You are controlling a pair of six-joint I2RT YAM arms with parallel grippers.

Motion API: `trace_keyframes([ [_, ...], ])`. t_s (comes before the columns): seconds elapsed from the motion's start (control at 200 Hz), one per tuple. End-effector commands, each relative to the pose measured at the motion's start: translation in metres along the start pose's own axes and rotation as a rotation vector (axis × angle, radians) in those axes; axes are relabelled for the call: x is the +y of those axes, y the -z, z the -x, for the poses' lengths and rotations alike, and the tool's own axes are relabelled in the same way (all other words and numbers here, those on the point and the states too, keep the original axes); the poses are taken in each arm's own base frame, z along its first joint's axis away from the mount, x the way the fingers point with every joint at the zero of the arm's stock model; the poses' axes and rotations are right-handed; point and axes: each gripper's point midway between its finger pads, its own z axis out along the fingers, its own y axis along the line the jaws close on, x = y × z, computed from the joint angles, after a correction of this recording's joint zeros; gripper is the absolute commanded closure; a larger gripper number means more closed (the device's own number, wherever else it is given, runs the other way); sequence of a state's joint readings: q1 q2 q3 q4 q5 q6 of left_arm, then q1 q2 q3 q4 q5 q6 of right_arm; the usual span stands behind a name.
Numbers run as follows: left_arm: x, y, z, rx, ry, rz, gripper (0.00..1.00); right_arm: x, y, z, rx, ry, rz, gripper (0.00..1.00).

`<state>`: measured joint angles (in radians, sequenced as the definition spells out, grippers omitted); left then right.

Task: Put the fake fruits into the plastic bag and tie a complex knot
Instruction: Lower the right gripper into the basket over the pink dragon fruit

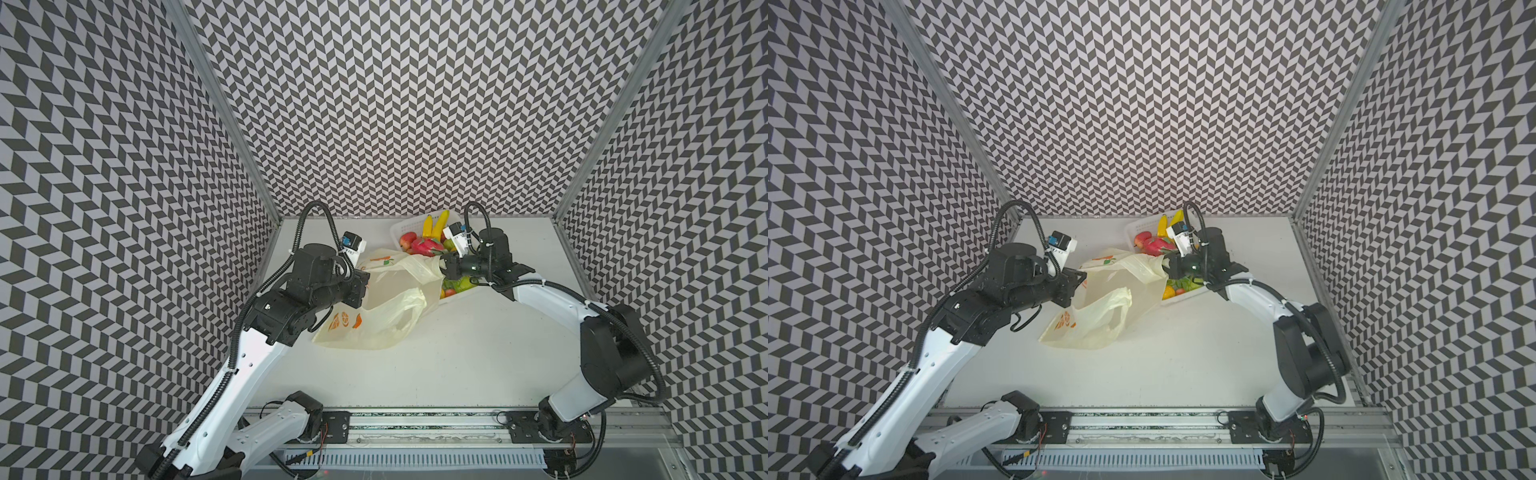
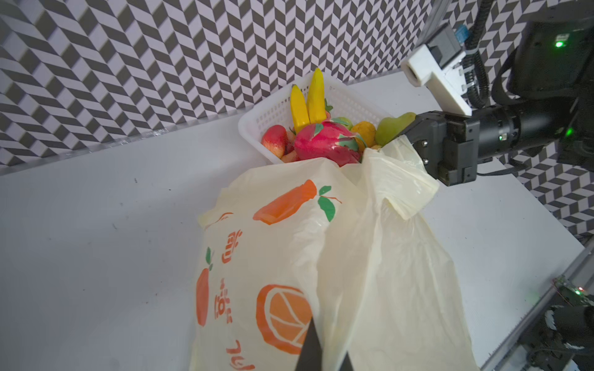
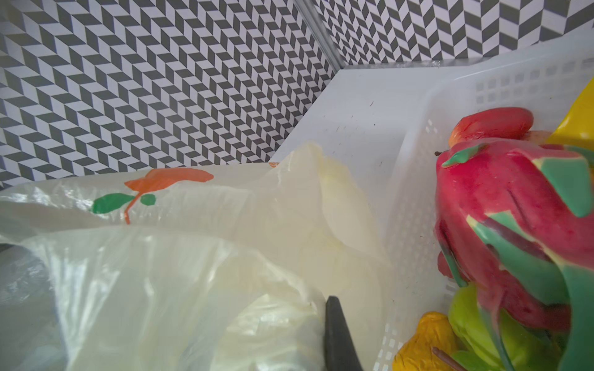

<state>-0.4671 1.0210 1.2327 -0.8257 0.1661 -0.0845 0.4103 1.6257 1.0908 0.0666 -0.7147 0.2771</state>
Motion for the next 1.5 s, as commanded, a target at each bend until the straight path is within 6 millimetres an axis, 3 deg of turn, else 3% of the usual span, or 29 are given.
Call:
trace_keyframes([
  [0.0, 0.002, -0.007, -0.006, 0.047, 0.058, -0.046, 1.0, 0.008, 0.003, 0.011, -0.015, 0.053, -0.001, 0.76],
  [0.18, 0.013, -0.015, 0.001, 0.025, 0.176, -0.135, 1.0, -0.011, 0.018, 0.007, 0.016, 0.06, -0.113, 0.4],
  [0.285, 0.02, -0.024, -0.001, 0.045, 0.226, -0.148, 1.0, -0.023, 0.03, 0.004, 0.037, 0.062, -0.186, 0.29],
  [0.391, 0.022, -0.032, -0.003, 0.057, 0.26, -0.178, 1.0, -0.021, 0.043, -0.001, 0.054, 0.09, -0.206, 0.19],
  [0.711, 0.044, -0.033, 0.017, -0.041, 0.367, -0.205, 1.0, -0.018, 0.085, -0.005, 0.034, 0.112, -0.343, 0.07],
  [0.996, 0.059, -0.023, 0.022, -0.093, 0.457, -0.226, 1.0, -0.045, 0.109, 0.007, -0.007, 0.095, -0.529, 0.03],
  [1.252, 0.074, -0.008, 0.025, -0.126, 0.51, -0.188, 1.0, -0.073, 0.081, 0.019, 0.078, 0.069, -0.56, 0.03],
  [1.492, 0.076, -0.01, 0.021, -0.109, 0.513, -0.177, 1.0, -0.076, 0.027, 0.039, 0.088, 0.12, -0.507, 0.02],
])
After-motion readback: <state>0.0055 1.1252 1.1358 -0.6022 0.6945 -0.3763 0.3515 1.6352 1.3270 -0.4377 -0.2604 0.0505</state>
